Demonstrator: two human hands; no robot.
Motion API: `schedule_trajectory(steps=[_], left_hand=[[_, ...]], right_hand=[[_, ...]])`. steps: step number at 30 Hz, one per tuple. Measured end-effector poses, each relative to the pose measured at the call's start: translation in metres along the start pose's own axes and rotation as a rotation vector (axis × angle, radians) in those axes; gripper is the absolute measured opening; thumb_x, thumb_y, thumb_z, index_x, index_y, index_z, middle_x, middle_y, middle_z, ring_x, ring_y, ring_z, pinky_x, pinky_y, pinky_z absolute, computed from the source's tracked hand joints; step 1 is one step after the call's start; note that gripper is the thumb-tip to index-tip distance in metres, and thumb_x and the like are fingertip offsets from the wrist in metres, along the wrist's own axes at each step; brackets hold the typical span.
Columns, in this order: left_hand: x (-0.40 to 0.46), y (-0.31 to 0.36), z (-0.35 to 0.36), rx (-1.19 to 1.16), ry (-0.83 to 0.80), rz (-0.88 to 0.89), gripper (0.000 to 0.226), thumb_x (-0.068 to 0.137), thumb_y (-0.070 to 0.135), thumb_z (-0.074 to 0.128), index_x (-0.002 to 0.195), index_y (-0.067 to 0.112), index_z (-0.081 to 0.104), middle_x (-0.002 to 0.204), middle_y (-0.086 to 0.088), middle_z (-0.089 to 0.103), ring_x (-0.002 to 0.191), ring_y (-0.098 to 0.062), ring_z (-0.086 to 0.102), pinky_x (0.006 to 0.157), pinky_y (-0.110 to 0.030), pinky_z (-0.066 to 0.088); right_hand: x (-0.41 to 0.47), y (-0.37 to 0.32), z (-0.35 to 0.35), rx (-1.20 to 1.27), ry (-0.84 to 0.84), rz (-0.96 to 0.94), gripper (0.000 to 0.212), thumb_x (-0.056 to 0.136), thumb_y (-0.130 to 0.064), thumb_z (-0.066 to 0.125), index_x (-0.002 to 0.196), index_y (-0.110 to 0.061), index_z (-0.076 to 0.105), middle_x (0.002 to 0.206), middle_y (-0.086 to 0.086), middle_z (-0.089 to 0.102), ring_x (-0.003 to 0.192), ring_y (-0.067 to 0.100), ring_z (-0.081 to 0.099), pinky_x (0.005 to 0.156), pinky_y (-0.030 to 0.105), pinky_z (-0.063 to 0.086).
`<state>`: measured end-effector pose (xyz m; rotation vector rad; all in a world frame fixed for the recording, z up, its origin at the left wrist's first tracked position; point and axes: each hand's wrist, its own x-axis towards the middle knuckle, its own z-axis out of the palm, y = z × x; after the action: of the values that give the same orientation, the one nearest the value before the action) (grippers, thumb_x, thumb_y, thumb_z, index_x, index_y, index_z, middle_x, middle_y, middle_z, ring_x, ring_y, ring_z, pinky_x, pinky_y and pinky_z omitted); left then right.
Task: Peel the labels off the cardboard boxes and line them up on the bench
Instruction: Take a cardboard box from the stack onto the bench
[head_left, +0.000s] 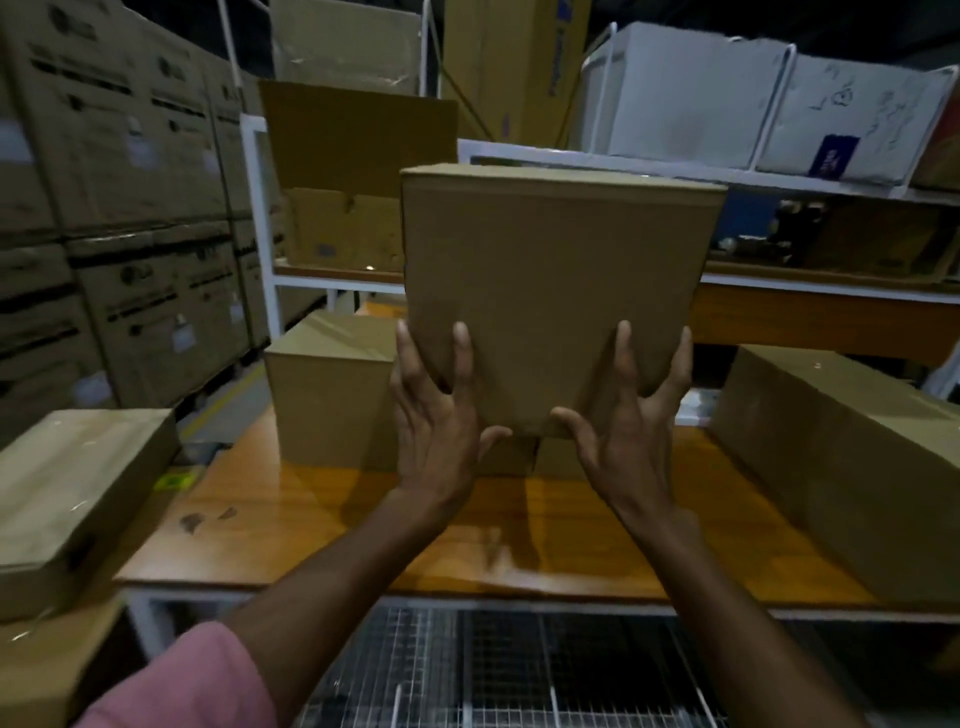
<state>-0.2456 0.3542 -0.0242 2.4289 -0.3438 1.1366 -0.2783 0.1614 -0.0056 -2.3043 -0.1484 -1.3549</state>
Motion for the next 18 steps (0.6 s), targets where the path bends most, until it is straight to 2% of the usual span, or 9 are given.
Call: schedule_trajectory(steps=[2, 5, 9, 13, 15, 18], left_hand=[[-0.022, -0.015, -0.015, 0.026, -0.02, -0.004, 0.135, 0.067, 0.049, 0.09, 0.162, 0.022, -0.002, 0.161, -0.031, -0.019, 0.141, -0.055, 0.012, 0.101, -0.071, 0.041], [-0.055, -0.03, -0.03, 0.082, -0.079, -0.034, 0.139, 0.065, 0.058, 0.088, 0.162, 0.018, -0.003, 0.164, -0.03, -0.016, 0.137, -0.057, 0.02, 0.099, -0.068, 0.044], [-0.091, -0.044, -0.037, 0.108, -0.144, -0.047, 0.144, 0.062, 0.065, 0.086, 0.161, 0.009, -0.002, 0.168, -0.021, -0.011, 0.127, -0.055, 0.036, 0.092, -0.062, 0.049], [-0.119, -0.051, -0.038, 0.104, -0.195, -0.067, 0.143, 0.061, 0.062, 0.087, 0.161, 0.01, -0.001, 0.169, -0.016, -0.01, 0.126, -0.053, 0.037, 0.085, -0.06, 0.053], [-0.129, -0.053, -0.034, 0.109, -0.231, -0.077, 0.142, 0.062, 0.058, 0.089, 0.161, 0.016, -0.003, 0.169, -0.012, -0.013, 0.124, -0.053, 0.037, 0.082, -0.058, 0.055], [-0.143, -0.057, -0.021, 0.066, -0.282, -0.084, 0.135, 0.066, 0.051, 0.09, 0.16, 0.024, -0.003, 0.168, -0.006, -0.02, 0.126, -0.054, 0.035, 0.085, -0.06, 0.054]], right_hand=[[-0.022, -0.014, 0.004, -0.022, -0.032, 0.012, 0.109, 0.08, -0.037, 0.084, 0.162, -0.032, 0.012, 0.165, 0.028, -0.012, 0.155, 0.036, -0.012, 0.117, 0.051, 0.02], [-0.055, -0.031, 0.007, -0.015, -0.072, -0.001, 0.098, 0.083, -0.043, 0.077, 0.161, -0.027, 0.021, 0.165, 0.029, -0.013, 0.151, 0.015, -0.029, 0.115, 0.048, 0.013], [-0.088, -0.044, 0.009, 0.026, -0.114, 0.0, 0.091, 0.083, -0.048, 0.069, 0.16, -0.029, 0.024, 0.166, 0.026, -0.012, 0.152, 0.023, -0.01, 0.114, 0.051, 0.02], [-0.116, -0.042, 0.012, 0.053, -0.178, 0.035, 0.103, 0.079, -0.032, 0.084, 0.161, -0.033, 0.021, 0.167, 0.018, -0.017, 0.154, 0.037, 0.005, 0.113, 0.047, 0.028], [-0.13, -0.039, 0.014, 0.048, -0.201, 0.051, 0.104, 0.077, -0.03, 0.086, 0.16, -0.035, 0.022, 0.167, 0.017, -0.017, 0.153, 0.034, 0.005, 0.107, 0.042, 0.032], [-0.147, -0.032, 0.019, 0.034, -0.239, 0.086, 0.102, 0.078, -0.033, 0.085, 0.159, -0.038, 0.023, 0.168, 0.015, -0.018, 0.152, 0.03, 0.001, 0.101, 0.038, 0.035]])
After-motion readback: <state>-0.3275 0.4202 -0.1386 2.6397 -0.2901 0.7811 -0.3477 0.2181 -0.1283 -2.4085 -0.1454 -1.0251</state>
